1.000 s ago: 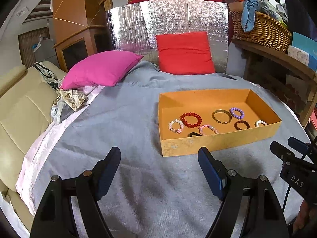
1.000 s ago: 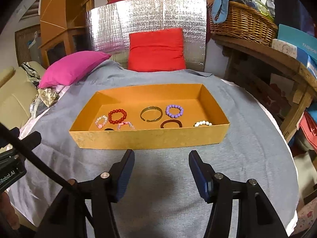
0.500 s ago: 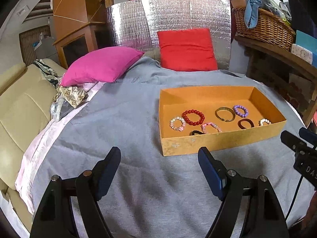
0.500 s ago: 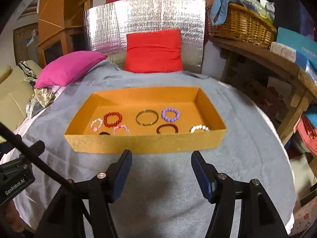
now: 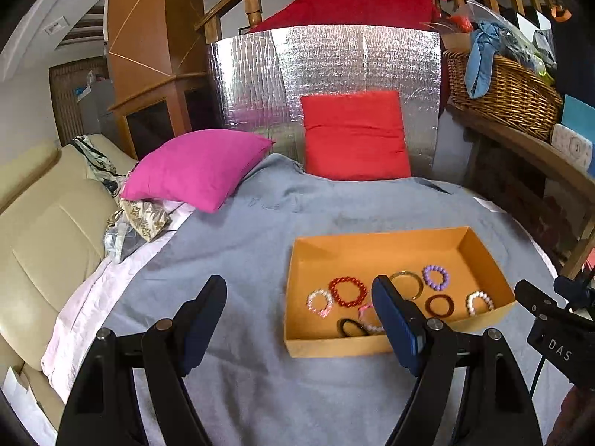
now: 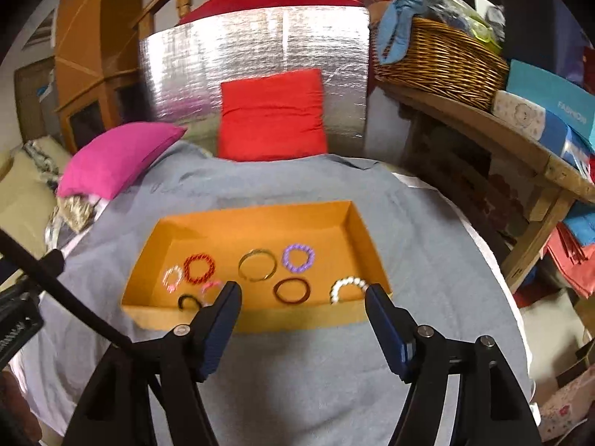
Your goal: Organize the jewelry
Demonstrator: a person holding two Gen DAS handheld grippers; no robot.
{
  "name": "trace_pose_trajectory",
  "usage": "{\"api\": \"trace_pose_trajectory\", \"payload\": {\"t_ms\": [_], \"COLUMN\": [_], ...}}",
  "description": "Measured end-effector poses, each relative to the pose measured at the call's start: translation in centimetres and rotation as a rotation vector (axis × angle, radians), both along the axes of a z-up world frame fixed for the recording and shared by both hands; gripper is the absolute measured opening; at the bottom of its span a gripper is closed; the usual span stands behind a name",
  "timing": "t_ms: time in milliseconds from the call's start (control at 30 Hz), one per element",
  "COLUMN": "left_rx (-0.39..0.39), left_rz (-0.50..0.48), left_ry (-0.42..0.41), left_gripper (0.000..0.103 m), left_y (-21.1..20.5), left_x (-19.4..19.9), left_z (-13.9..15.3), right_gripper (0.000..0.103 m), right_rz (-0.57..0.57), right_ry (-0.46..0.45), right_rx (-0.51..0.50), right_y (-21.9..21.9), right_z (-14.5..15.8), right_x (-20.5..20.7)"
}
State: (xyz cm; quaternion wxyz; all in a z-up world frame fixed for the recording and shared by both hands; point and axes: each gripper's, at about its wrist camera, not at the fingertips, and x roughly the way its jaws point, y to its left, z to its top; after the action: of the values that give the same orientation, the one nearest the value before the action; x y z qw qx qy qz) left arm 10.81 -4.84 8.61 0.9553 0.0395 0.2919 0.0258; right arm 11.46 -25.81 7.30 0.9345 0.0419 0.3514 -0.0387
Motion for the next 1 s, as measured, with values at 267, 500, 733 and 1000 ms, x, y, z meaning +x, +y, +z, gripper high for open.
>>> {"api": "trace_pose_trajectory", "payload": {"t_ms": [267, 500, 733, 1000], "left_rx": [-0.012, -0.02, -0.032, -0.026], "left_rz": [-0.002, 0.019, 0.02, 0.023], "left_ry": [0.105, 0.085, 0.049, 0.065], "left_gripper": [0.081, 0.081, 0.081, 0.081], "left_y": [-0.6, -0.1, 0.5, 0.5], "left_x": [3.0, 2.4, 1.8, 1.9], "left_z": [-4.0, -3.7, -2.6, -3.0], "right_gripper": [0.074, 0.074, 0.074, 0.074], "right_rz": [-0.027, -0.024, -0.016, 0.002], "right_ry": [0.022, 0.01, -0.005, 0.001], "right_rx": [-0.009, -0.02, -0.026, -0.025], "right_y": [-0.4, 0.1, 0.8, 1.4], "right_z": [-1.5, -1.4, -1.0, -1.2], "right_x": [2.0, 2.1, 1.6, 1.6]}}
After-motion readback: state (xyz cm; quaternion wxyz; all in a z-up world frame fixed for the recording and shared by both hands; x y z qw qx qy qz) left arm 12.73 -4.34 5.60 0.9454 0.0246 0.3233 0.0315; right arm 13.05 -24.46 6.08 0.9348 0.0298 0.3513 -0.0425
